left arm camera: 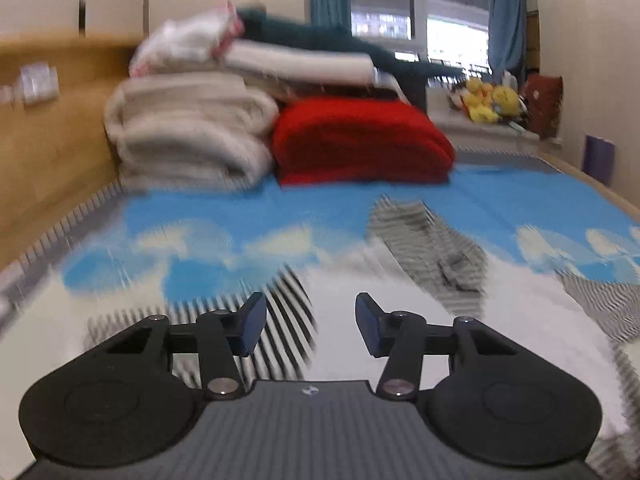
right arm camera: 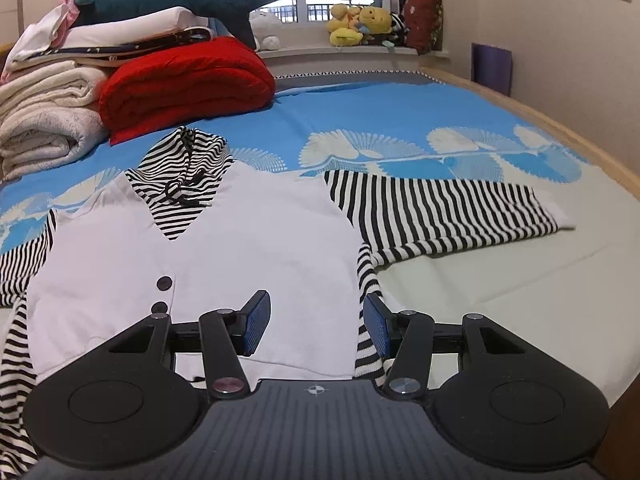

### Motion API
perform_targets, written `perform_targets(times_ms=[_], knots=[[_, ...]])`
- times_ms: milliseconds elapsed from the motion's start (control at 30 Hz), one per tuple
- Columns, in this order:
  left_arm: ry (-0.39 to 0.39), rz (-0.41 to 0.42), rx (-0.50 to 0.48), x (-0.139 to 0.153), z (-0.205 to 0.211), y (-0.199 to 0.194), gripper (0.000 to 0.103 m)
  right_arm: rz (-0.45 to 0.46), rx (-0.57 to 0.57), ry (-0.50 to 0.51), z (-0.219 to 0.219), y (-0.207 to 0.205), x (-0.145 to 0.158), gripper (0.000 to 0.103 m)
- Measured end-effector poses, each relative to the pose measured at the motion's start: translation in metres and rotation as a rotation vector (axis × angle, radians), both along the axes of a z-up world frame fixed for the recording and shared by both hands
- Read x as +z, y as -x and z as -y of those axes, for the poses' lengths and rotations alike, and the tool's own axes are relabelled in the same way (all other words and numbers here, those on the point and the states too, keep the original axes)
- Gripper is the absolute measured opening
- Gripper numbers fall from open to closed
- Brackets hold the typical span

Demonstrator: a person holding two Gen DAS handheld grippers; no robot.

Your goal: Fold small clothes

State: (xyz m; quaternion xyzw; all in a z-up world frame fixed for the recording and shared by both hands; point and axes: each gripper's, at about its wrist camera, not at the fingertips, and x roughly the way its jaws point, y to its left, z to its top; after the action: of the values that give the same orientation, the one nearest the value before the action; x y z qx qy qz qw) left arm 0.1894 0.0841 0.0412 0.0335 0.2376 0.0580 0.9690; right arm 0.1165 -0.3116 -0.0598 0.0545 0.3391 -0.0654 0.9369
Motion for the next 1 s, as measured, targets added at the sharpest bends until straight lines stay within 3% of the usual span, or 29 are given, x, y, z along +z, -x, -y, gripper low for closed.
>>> perform_targets(times_ms=[200,367,433,467,500,533,567,633,733,867,1000], knots=[[-0.142,0.123,-0.048,0.032,-0.013,-0.05,0.054,0.009,0.027,0.074,-0.004,0.0,0.004,0.053],[-0.168,0.081,-0.048,0.001,-0.049,-0.077,0.05,0.007,0.025,0.096,-0.006,-0.001,0.003,0.053],[-0.121,0.022,-0.004,-0.028,-0.073,-0.082,0.043,-0.007,0.029,0.098,-0.008,-0.003,0.002,0.051],[-0.08,-0.057,0.023,-0.045,-0.086,-0.089,0.03,-0.017,0.035,0.096,-0.01,-0.005,0.002,0.048],[-0.038,-0.171,0.062,-0.056,-0.1,-0.102,0.023,-0.024,0.042,0.093,-0.011,-0.007,0.004,0.047],[0.023,-0.231,0.104,-0.063,-0.114,-0.11,0.021,-0.028,0.049,0.09,-0.013,-0.009,0.007,0.043],[0.128,-0.251,0.134,-0.07,-0.134,-0.114,0.021,-0.026,0.059,0.08,-0.016,-0.012,0.011,0.037],[0.227,-0.284,0.195,-0.08,-0.162,-0.12,0.021,-0.017,0.078,0.063,-0.021,-0.02,0.023,0.03],[0.251,-0.363,0.359,-0.098,-0.204,-0.125,0.025,0.024,0.113,0.046,-0.032,-0.036,0.044,0.029],[0.382,-0.394,0.568,-0.116,-0.259,-0.114,0.046,0.069,0.165,0.035,-0.05,-0.06,0.064,0.029],[0.448,-0.411,0.756,-0.123,-0.306,-0.096,0.05,0.067,0.189,0.018,-0.067,-0.084,0.065,0.029]])
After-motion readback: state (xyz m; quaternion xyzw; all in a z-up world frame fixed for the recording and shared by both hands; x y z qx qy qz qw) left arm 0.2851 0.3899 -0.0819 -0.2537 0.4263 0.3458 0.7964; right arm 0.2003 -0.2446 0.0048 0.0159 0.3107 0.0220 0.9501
